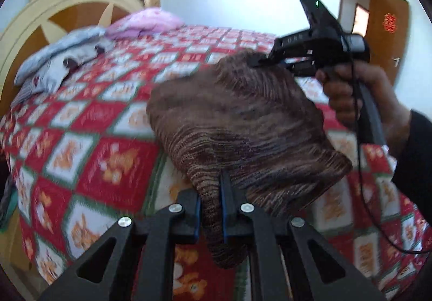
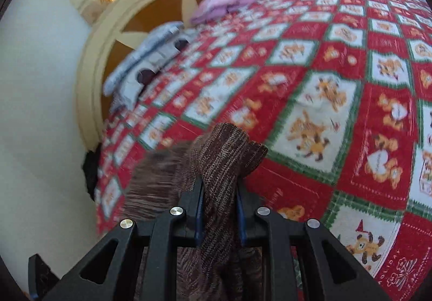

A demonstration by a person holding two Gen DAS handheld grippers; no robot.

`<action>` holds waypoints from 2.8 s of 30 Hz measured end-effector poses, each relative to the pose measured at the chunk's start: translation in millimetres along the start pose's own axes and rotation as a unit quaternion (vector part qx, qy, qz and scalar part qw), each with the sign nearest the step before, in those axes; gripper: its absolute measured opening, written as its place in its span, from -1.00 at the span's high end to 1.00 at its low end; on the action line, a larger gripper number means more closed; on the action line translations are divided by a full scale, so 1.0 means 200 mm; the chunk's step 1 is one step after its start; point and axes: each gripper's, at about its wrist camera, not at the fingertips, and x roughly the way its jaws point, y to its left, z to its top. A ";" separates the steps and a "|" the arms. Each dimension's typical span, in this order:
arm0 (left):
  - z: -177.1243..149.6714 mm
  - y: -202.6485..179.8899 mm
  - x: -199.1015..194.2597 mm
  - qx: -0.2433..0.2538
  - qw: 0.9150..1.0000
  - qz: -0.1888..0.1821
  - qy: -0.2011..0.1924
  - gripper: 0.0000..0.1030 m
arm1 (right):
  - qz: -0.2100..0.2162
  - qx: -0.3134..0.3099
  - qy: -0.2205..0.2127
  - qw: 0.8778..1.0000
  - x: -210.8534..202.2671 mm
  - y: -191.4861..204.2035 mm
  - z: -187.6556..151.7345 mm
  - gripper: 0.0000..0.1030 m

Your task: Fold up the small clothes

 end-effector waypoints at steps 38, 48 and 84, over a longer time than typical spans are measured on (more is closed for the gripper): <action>0.17 0.13 0.22 0.011 0.989 0.142 -0.042 -0.97 | -0.127 -0.090 0.064 0.986 -0.41 0.10 -0.82 0.95; 0.13 0.06 0.05 0.020 0.991 0.131 -0.028 -0.97 | -0.128 -0.036 0.002 0.991 -0.57 0.11 -0.88 0.36; 0.02 -0.22 -0.51 0.061 0.991 0.052 -0.106 -0.97 | -0.180 -0.089 -0.171 0.965 -1.15 0.70 -1.18 -0.03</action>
